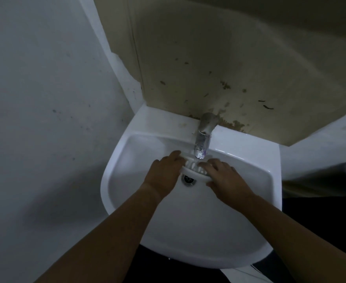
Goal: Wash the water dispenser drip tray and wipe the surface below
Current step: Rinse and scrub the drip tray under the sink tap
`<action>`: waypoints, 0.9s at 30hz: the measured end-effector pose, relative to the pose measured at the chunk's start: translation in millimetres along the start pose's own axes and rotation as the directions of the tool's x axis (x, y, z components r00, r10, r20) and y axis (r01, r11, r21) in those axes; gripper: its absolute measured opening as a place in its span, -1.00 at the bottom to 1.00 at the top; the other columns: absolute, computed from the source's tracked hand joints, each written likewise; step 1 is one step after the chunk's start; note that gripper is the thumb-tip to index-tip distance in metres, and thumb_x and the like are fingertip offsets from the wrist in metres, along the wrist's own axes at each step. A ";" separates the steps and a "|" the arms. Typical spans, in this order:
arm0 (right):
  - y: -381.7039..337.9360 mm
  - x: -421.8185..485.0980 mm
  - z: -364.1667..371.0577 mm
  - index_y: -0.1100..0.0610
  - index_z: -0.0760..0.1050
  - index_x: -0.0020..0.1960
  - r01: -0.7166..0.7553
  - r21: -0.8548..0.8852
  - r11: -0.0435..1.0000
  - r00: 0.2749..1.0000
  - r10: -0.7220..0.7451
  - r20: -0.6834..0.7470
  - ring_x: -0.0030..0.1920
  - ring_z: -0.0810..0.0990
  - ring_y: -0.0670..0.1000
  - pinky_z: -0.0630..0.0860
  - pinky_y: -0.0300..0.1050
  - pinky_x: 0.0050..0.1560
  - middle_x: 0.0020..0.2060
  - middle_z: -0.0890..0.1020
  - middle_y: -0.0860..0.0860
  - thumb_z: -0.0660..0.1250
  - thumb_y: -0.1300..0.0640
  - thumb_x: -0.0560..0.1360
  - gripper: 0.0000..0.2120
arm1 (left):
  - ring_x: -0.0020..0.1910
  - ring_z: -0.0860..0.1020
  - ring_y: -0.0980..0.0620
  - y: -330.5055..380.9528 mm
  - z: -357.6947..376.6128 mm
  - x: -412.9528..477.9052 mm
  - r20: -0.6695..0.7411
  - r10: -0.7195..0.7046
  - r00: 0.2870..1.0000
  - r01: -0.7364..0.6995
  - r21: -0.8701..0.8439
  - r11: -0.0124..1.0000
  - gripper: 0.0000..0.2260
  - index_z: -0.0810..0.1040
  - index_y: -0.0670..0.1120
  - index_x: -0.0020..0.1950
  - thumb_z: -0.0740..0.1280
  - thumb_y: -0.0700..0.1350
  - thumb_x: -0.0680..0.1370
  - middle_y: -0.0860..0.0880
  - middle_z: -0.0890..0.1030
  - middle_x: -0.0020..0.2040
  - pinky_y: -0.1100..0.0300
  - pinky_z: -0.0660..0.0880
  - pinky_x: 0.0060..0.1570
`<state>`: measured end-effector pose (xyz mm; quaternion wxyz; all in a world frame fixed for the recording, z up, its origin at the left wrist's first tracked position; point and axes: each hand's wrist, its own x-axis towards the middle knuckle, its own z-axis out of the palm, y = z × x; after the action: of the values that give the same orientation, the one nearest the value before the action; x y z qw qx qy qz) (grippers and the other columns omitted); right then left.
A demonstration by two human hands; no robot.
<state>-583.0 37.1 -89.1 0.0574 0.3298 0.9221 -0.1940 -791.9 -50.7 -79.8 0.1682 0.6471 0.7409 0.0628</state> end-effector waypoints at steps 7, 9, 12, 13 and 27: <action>-0.8 0.6 -1.3 -0.12 0.24 0.48 -0.010 0.066 0.998 0.995 0.004 0.097 0.24 0.42 0.16 0.48 0.11 0.15 0.36 0.34 0.08 0.38 0.09 0.47 -0.37 | 0.19 0.52 -0.12 7.6 -4.8 5.5 -0.010 0.019 1.000 -0.019 -0.004 1.000 -0.78 0.51 -0.07 0.21 0.23 -0.13 0.59 -0.04 0.38 0.43 0.04 0.40 0.03; 1.4 0.3 -6.0 -0.08 0.24 0.49 0.013 0.095 0.995 0.996 -0.022 0.088 0.23 0.47 0.15 0.49 0.08 0.17 0.35 0.40 0.06 0.33 0.03 0.46 -0.38 | 0.15 0.55 -0.14 -0.4 -1.0 4.6 -0.007 0.009 1.000 -0.010 -0.109 0.994 -0.78 0.52 -0.10 0.21 0.25 -0.15 0.58 -0.07 0.43 0.39 0.02 0.45 0.03; -0.2 1.5 -17.1 0.03 0.27 0.45 -0.015 0.152 0.988 0.999 0.010 0.034 0.18 0.54 0.11 0.47 -0.04 0.13 0.29 0.52 0.03 0.31 -0.02 0.47 -0.42 | 0.09 0.57 -0.16 -10.6 4.6 0.4 0.032 -0.034 0.999 0.043 -0.355 0.934 -0.78 0.51 -0.16 0.22 0.28 -0.15 0.58 -0.13 0.54 0.22 0.05 0.49 0.06; -1.0 3.0 -19.4 0.03 0.29 0.41 -0.018 0.156 0.988 0.999 0.013 0.033 0.16 0.55 0.10 0.46 -0.06 0.08 0.25 0.54 0.02 0.31 -0.03 0.48 -0.46 | 0.09 0.56 -0.14 -12.8 6.2 -1.6 0.047 -0.073 0.996 0.086 -0.418 0.904 -0.78 0.50 -0.16 0.22 0.29 -0.15 0.58 -0.14 0.55 0.19 0.07 0.47 0.08; -12.7 21.2 -10.4 0.01 0.38 0.40 -0.127 0.319 0.939 0.992 0.121 0.039 0.26 0.48 0.09 0.43 -0.03 0.19 0.30 0.53 0.06 0.12 -0.03 0.65 -0.65 | 0.17 0.49 -0.10 -18.5 -2.8 0.8 0.501 -0.443 0.743 0.613 -0.776 0.148 -0.61 0.33 -0.01 0.39 0.25 0.08 0.60 -0.10 0.45 0.26 0.06 0.51 0.03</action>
<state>-607.2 44.6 -80.5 0.0239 0.3904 0.8550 -0.3405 -810.3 -52.4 -83.1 0.5620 0.1406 0.7377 0.3467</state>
